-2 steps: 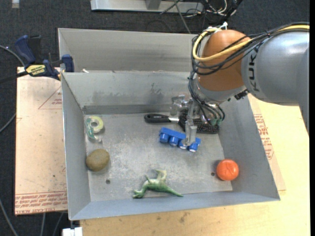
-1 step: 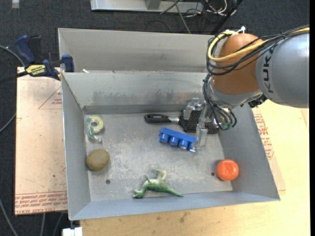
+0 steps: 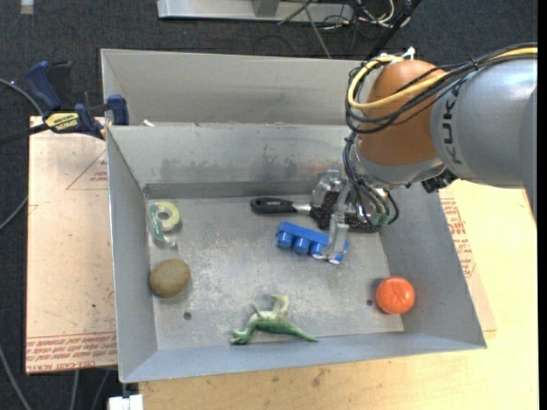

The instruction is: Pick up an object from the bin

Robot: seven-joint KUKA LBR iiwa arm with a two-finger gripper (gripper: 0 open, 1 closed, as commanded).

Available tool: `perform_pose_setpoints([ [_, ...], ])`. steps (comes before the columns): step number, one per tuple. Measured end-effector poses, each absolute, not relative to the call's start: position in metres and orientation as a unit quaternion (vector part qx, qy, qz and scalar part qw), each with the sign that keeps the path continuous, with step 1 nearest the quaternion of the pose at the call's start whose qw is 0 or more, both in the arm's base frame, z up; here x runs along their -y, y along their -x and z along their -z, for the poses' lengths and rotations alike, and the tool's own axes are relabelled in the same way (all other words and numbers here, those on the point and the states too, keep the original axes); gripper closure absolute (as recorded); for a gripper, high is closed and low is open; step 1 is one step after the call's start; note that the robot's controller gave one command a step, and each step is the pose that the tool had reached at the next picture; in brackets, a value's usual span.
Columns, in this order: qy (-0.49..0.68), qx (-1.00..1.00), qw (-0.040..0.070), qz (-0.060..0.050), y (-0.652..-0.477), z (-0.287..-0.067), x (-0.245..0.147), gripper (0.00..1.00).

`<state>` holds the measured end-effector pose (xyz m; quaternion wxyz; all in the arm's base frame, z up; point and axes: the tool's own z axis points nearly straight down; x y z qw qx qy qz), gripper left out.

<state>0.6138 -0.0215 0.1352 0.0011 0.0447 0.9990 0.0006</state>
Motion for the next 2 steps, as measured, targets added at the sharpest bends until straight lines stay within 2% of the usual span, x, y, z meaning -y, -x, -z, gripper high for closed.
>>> perform_pose_setpoints([
  [1, -0.072, -0.997, 0.001, -0.002, -0.6013, -0.068, 0.0311, 0.0],
  [2, -0.091, -0.996, 0.001, -0.001, -0.6023, -0.07, 0.027, 1.0],
])
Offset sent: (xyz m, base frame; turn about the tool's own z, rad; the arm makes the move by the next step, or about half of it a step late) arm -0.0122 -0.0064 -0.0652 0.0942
